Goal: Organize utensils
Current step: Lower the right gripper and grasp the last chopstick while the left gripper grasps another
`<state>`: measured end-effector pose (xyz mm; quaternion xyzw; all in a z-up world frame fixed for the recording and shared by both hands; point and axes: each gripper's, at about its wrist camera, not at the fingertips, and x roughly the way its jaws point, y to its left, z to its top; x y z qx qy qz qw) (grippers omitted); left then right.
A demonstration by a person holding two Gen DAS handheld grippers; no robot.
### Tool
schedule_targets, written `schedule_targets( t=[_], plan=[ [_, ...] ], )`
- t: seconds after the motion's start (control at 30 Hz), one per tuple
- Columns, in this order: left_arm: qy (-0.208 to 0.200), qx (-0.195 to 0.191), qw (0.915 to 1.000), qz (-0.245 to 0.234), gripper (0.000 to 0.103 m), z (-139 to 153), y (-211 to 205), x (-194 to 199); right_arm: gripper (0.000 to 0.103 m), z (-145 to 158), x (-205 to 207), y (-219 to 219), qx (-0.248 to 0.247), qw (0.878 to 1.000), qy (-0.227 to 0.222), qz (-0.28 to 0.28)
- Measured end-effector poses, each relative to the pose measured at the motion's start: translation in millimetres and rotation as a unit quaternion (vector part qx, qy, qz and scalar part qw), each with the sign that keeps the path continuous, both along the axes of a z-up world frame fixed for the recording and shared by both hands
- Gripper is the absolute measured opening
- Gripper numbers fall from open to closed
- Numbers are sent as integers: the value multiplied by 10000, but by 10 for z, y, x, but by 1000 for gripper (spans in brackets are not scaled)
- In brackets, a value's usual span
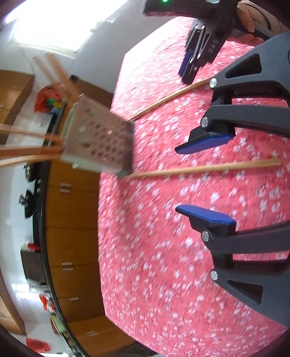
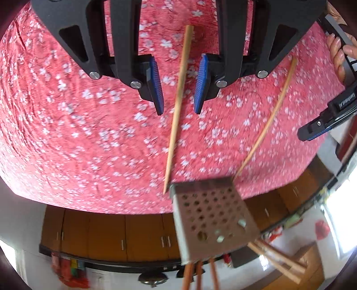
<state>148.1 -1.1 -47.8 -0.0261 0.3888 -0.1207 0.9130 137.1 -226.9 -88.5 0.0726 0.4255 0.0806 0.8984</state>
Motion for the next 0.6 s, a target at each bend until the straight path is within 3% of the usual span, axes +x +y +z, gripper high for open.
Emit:
schedule_targets(
  t=[0.17, 0.37, 0.47, 0.6],
  plan=[
    [245, 226, 9994, -70, 40, -184, -209, 30, 8, -125, 60, 5, -250, 9996, 116, -78],
    [498, 489, 9975, -135, 27, -349, -269, 66, 8, -97, 40, -326, -141, 9983, 89, -557],
    [491, 661, 9966, -75, 10, -405, -283, 76, 8, -86, 18, -430, -128, 9977, 86, -664],
    [541, 599, 9965, 225, 8, -409, -184, 150, 8, -54, -8, -467, -169, 9976, 57, -668]
  ],
)
